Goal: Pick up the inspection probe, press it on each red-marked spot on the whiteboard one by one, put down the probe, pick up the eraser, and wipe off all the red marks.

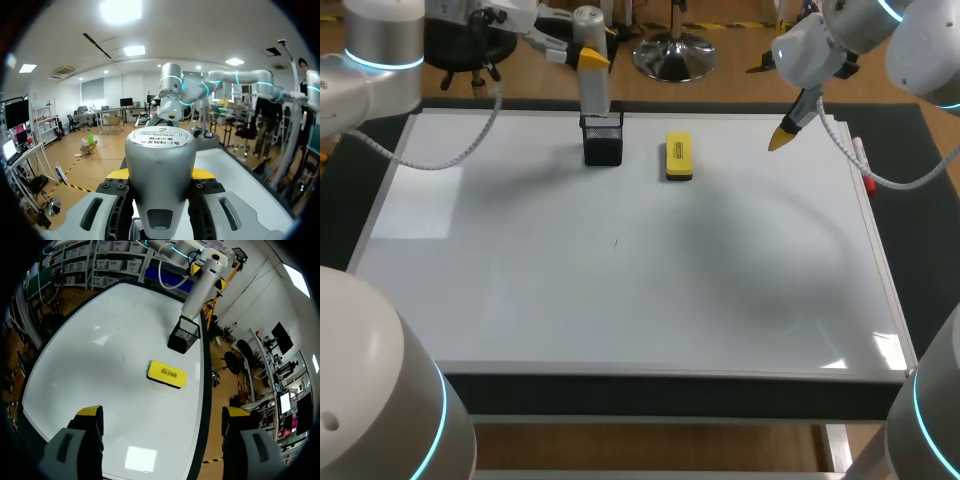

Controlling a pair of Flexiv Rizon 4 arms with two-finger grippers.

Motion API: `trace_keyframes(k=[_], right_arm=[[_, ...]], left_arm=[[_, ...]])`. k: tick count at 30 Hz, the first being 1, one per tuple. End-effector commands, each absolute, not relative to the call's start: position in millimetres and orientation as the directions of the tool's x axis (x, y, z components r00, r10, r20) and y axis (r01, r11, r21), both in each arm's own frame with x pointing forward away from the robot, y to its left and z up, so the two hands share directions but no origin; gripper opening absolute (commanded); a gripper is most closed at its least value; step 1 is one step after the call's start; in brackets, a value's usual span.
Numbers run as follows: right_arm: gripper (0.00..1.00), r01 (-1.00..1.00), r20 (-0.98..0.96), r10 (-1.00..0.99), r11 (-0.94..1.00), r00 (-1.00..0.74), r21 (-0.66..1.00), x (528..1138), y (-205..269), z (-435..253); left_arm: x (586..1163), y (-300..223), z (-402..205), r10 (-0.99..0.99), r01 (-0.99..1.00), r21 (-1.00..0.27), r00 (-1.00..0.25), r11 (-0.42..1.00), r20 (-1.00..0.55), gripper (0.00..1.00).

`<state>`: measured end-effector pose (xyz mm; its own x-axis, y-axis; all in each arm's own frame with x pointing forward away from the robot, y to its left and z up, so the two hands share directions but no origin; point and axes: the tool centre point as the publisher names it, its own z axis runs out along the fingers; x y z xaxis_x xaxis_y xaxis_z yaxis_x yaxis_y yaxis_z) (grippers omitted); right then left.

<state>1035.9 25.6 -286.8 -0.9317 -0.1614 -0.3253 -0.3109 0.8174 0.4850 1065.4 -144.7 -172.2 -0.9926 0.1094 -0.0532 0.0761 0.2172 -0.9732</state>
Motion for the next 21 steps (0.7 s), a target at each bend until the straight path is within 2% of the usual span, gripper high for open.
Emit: trace_keyframes(k=[1, 21], right_arm=[[1.0, -0.311, -0.324, -0.164, 0.819, -0.932, 0.482, 1036, 26, -287], [1.0, -0.311, -0.324, -0.164, 0.819, -0.932, 0.482, 1036, 26, -287]], left_arm=[[1072, -148, -178, 0.112, 0.073, -0.975, -0.992, 0.21, -0.05, 0.0], [1081, -151, -199, 0.096, 0.065, -0.978, -0.994, 0.196, -0.047, 0.0]])
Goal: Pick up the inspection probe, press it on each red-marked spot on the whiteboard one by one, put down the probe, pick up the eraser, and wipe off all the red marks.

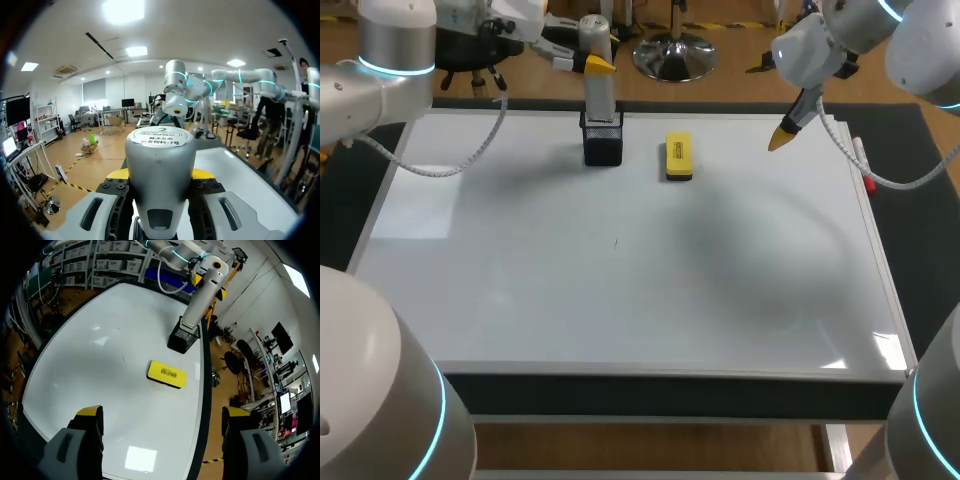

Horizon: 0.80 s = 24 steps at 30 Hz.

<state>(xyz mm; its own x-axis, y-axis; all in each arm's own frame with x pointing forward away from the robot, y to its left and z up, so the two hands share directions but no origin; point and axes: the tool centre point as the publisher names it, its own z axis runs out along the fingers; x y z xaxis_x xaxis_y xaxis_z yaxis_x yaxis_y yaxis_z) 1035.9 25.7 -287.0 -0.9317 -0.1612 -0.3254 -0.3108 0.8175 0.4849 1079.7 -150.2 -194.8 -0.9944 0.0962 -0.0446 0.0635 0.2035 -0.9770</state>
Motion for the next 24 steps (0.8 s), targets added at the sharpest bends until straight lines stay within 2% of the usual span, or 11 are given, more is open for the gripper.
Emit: trace_keyframes(k=[1, 24], right_arm=[[1.0, -0.311, -0.324, -0.164, 0.819, -0.932, 0.482, 1036, 26, -287], [1.0, -0.311, -0.324, -0.164, 0.819, -0.932, 0.482, 1036, 26, -287]], left_arm=[[1082, -150, -201, 0.096, 0.065, -0.979, -0.994, 0.195, -0.047, 0.0], [1088, -152, -237, 0.067, 0.048, -0.981, -0.997, 0.188, -0.036, 0.0]])
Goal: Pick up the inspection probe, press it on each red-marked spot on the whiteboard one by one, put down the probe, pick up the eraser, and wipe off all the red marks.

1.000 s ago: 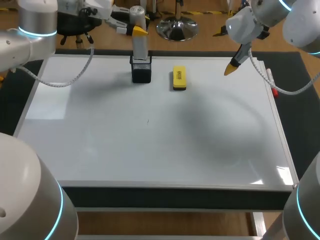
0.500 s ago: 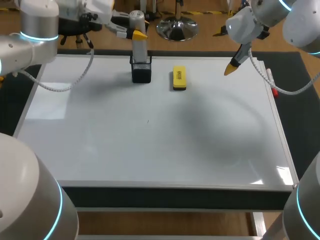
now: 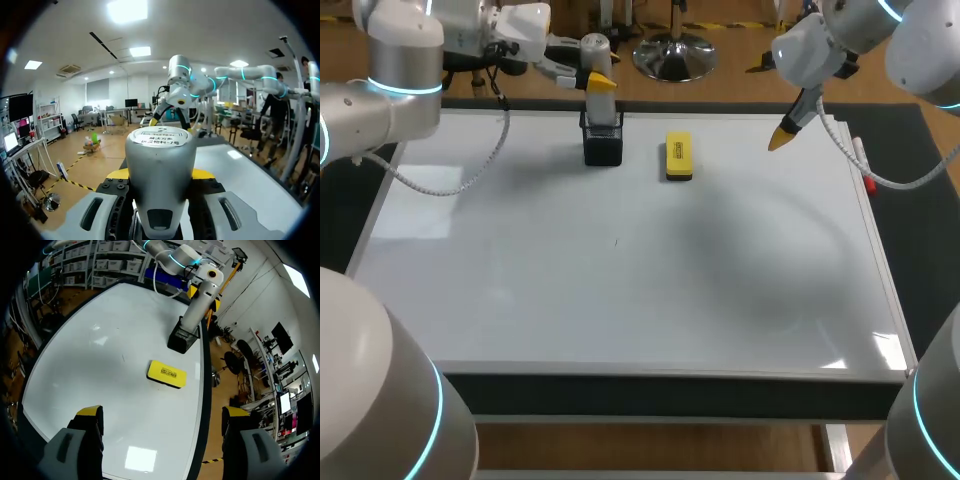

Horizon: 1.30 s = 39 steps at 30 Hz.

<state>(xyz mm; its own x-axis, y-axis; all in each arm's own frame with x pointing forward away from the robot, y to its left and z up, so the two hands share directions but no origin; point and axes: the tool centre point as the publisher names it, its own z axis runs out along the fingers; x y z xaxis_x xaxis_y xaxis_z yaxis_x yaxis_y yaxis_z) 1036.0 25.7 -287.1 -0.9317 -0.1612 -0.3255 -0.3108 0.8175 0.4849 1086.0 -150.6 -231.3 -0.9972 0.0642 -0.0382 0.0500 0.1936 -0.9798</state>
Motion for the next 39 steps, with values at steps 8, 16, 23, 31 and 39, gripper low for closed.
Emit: trace_keyframes(k=[8, 16, 23, 31, 39], right_arm=[[1.0, -0.311, -0.324, -0.164, 0.819, -0.932, 0.482, 1036, 26, -287], [1.0, -0.311, -0.324, -0.164, 0.819, -0.932, 0.482, 1036, 26, -287], [1.0, -0.311, -0.324, -0.164, 0.819, -0.932, 0.482, 1036, 26, -287], [1.0, -0.311, -0.324, -0.164, 0.819, -0.932, 0.482, 1036, 26, -287], [1.0, -0.311, -0.324, -0.164, 0.819, -0.932, 0.482, 1036, 26, -287]], left_arm=[[1091, -154, -252, 0.07, 0.029, -0.982, -0.997, 0.187, -0.017, 0.0], [1093, -156, -262, 0.07, 0.021, -0.982, -0.998, 0.188, -0.008, 0.0], [1097, -153, -270, 0.06, 0.011, -0.98, -0.998, 0.201, 0.001, 0.0], [1098, -154, -277, 0.063, 0.003, -0.98, -0.998, 0.201, 0.01, 0.0], [1098, -153, -281, 0.067, 0.002, -0.98, -0.998, 0.198, 0.012, 0.0]])
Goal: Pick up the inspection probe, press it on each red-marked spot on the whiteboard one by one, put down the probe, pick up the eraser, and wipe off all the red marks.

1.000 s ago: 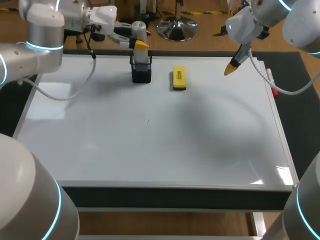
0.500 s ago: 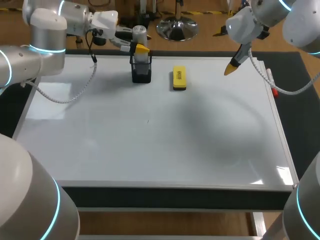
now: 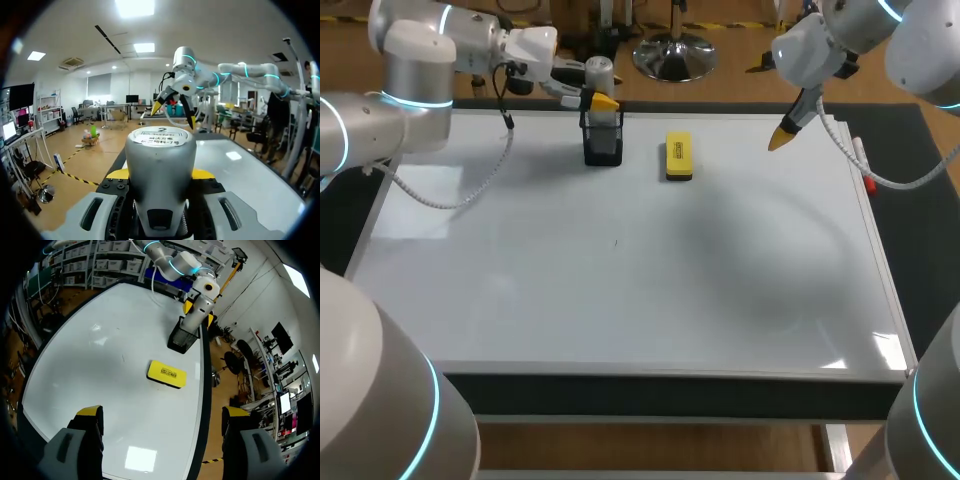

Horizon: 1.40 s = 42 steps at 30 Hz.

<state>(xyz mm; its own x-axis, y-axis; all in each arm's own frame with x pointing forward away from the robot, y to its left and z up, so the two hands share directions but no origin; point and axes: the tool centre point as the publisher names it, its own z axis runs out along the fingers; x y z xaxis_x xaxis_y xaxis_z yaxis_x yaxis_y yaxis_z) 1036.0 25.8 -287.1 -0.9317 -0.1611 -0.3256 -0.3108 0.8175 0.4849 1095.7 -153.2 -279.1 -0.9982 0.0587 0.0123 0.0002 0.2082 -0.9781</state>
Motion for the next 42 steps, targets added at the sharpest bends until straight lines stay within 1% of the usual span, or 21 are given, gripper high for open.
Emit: trace_keyframes(k=[1, 5, 6, 7, 8, 9, 10, 11, 24, 29, 31, 34, 37, 42], right_arm=[[1.0, -0.311, -0.324, -0.164, 0.819, -0.932, 0.482, 1036, 26, -287], [1.0, -0.311, -0.324, -0.164, 0.819, -0.932, 0.482, 1036, 26, -287], [1.0, -0.311, -0.324, -0.164, 0.819, -0.932, 0.482, 1036, 26, -287], [1.0, -0.311, -0.324, -0.164, 0.819, -0.932, 0.482, 1036, 26, -287], [1.0, -0.311, -0.324, -0.164, 0.819, -0.932, 0.482, 1036, 26, -287], [1.0, -0.311, -0.324, -0.164, 0.819, -0.932, 0.482, 1036, 26, -287], [1.0, -0.311, -0.324, -0.164, 0.819, -0.932, 0.482, 1036, 26, -287], [1.0, -0.311, -0.324, -0.164, 0.819, -0.932, 0.482, 1036, 26, -287], [1.0, -0.311, -0.324, -0.164, 0.819, -0.932, 0.482, 1036, 26, -287], [1.0, -0.311, -0.324, -0.164, 0.819, -0.932, 0.482, 1036, 26, -287], [1.0, -0.311, -0.324, -0.164, 0.819, -0.932, 0.482, 1036, 26, -287], [1.0, -0.311, -0.324, -0.164, 0.819, -0.932, 0.482, 1036, 26, -287], [1.0, -0.311, -0.324, -0.164, 0.819, -0.932, 0.482, 1036, 26, -287], [1.0, -0.311, -0.324, -0.164, 0.819, -0.932, 0.482, 1036, 26, -287]], left_arm=[[1098, -153, -281, 0.069, 0.002, -0.98, -0.998, 0.198, 0.012, 0.0], [1097, -153, -281, 0.069, 0.0, -0.981, -0.998, 0.194, 0.014, 0.0], [1097, -153, -281, 0.068, -0.001, -0.981, -0.998, 0.193, 0.015, 0.07], [1097, -153, -280, 0.069, -0.002, -0.981, -0.998, 0.192, 0.015, 0.28], [1096, -153, -278, 0.073, 0.002, -0.981, -0.997, 0.194, 0.013, 0.4], [1096, -153, -277, 0.076, 0.004, -0.981, -0.997, 0.195, 0.011, 0.45], [1095, -152, -276, 0.078, 0.007, -0.98, -0.997, 0.198, 0.009, 0.89], [1095, -152, -275, 0.079, 0.009, -0.98, -0.997, 0.198, 0.007, 1.0], [1081, -133, -245, 0.032, 0.055, -0.976, -0.998, 0.212, -0.05, 1.0], [1067, -119, -237, -0.012, 0.077, -0.956, -0.996, 0.285, -0.084, 1.0], [1060, -115, -235, -0.038, 0.097, -0.927, -0.992, 0.363, -0.119, 1.0], [1051, -108, -233, -0.074, 0.107, -0.891, -0.985, 0.442, -0.155, 1.0], [1043, -104, -232, -0.091, 0.119, -0.861, -0.978, 0.495, -0.187, 1.0], [1037, -102, -230, -0.105, 0.125, -0.844, -0.972, 0.521, -0.209, 1.0]])
